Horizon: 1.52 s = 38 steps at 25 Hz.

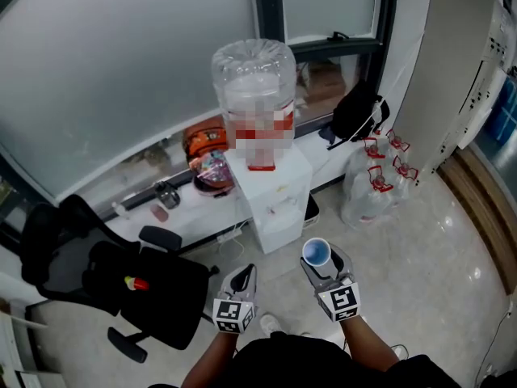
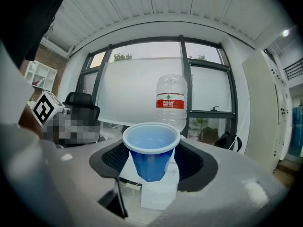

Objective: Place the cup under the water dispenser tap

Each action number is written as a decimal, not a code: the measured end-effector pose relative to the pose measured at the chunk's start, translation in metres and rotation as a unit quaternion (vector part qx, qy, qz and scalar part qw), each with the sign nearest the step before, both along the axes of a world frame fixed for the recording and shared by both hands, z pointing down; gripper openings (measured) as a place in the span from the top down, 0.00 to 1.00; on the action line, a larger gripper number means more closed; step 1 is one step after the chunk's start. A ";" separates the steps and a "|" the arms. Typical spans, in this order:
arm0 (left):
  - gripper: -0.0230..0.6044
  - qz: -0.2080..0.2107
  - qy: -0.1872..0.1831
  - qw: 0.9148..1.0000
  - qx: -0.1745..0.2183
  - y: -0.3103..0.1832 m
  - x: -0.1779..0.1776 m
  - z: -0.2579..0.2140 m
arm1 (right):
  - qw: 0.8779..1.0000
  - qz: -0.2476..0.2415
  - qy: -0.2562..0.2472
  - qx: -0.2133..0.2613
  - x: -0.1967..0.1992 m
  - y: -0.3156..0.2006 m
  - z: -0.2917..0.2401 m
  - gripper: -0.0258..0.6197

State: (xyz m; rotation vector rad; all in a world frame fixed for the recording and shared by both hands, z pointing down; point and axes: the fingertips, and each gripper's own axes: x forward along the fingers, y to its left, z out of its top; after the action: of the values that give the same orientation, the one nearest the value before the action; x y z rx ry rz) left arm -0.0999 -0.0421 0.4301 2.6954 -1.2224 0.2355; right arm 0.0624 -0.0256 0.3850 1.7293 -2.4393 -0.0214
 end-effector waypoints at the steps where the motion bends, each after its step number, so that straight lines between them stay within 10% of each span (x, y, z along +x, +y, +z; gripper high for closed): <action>1: 0.94 -0.001 0.001 1.000 0.000 -0.006 -0.002 0.001 | 1.000 -0.001 0.002 -0.002 -0.002 -0.006 0.002 0.50; 19: 0.94 -0.051 -0.022 0.998 0.002 -0.047 -0.002 0.037 | 0.997 -0.051 0.021 -0.057 -0.011 -0.082 0.068 0.50; 38: 0.94 -0.139 -0.014 0.989 -0.041 -0.108 -0.002 0.205 | 0.994 -0.069 0.026 -0.087 -0.010 -0.182 0.277 0.50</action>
State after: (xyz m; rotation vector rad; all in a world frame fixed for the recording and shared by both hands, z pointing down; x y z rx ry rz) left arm -0.1019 -0.1503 0.6348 2.4229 -1.5410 0.2791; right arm 0.0520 -0.2079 0.6624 1.4700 -2.4379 0.1252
